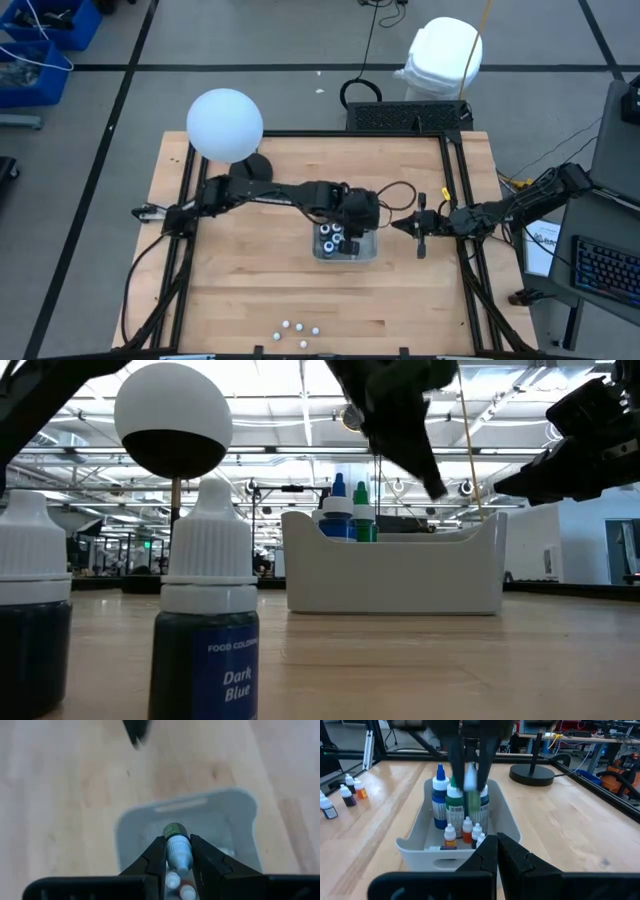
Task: Pick & Place food coloring
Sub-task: Put the small green food coloring bottle into the gray bin
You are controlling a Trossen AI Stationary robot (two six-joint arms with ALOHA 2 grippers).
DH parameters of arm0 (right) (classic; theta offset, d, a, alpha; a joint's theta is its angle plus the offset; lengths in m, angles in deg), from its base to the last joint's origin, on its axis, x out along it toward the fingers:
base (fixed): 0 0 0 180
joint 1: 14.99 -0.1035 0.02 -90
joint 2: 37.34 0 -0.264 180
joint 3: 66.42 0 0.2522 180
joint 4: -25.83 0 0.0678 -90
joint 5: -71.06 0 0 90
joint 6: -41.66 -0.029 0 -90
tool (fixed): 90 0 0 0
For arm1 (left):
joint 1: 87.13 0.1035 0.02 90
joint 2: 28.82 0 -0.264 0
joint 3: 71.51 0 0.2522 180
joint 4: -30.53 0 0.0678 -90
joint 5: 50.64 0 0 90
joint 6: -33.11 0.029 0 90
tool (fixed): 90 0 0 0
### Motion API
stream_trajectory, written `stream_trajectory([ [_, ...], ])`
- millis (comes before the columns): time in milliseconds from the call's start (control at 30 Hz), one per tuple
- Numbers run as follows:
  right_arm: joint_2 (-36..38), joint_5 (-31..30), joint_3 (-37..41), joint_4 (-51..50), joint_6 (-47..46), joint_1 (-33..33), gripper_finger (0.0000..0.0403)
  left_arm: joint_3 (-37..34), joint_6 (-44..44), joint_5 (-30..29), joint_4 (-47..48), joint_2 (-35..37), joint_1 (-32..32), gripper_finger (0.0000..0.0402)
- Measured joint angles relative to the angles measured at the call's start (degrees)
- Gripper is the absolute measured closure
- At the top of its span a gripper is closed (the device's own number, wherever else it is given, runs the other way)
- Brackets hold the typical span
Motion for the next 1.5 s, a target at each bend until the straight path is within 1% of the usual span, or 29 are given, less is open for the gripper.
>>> stream_trajectory([
  [67, 0.09, -0.01, 0.0, -0.81, 0.0, 0.0, 0.0403, -0.02, -0.28, 0.03, 1.11, -1.36, -0.43, 0.0332],
  [333, 0.18, 0.09, 0.0, -0.81, 0.0, 0.0, 0.0403, 0.0, -0.02, -0.51, 0.76, -5.24, -2.0, 0.0332],
  [467, 0.13, 0.09, 0.01, -0.68, 0.0, 0.0, 0.0403, 0.02, -0.49, -2.82, 0.69, -6.24, -2.18, 0.0332],
  [967, 0.15, 0.02, 0.02, -0.61, -0.02, 0.0, 0.0403, 0.04, -1.14, -2.84, 1.06, -8.69, -1.55, 0.0332],
  [1500, 0.15, 0.02, 0.0, -0.63, 0.0, 0.02, 0.0403, 0.04, -1.98, -2.64, 1.93, -8.86, -0.63, 0.0332],
])
